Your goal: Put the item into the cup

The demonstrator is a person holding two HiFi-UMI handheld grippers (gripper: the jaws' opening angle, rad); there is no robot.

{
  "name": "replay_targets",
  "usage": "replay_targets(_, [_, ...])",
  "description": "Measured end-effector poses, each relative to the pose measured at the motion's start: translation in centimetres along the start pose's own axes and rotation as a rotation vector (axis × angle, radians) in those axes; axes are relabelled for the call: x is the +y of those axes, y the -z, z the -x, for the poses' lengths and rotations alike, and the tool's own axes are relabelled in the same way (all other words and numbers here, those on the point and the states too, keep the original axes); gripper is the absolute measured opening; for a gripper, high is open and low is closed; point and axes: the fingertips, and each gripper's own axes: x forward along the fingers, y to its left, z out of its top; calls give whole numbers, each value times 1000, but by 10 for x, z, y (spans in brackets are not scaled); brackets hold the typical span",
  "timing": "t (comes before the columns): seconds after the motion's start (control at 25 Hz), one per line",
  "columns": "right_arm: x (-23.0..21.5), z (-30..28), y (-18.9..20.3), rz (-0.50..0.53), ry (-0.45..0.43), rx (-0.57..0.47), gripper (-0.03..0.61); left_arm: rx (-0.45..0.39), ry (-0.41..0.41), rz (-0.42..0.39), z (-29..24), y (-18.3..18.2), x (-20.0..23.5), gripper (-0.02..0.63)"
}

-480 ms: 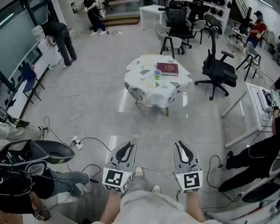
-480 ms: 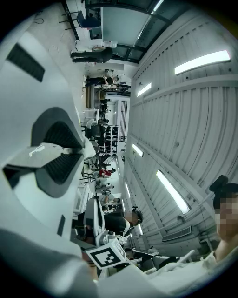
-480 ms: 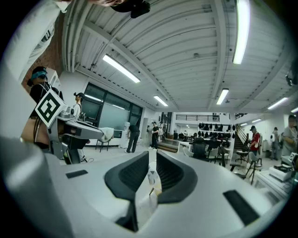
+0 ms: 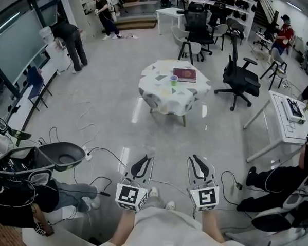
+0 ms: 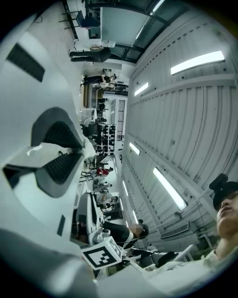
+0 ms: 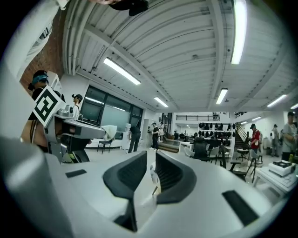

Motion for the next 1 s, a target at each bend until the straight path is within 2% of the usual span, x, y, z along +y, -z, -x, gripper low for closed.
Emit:
replay_targets(0.4, [4,-25,6,-21,4,17,58,-5,22,-14,-19,1,14,49])
replay_targets(1.0, [-1,-121,19,-28,88,80,49,20,88,6,-79,16,103,49])
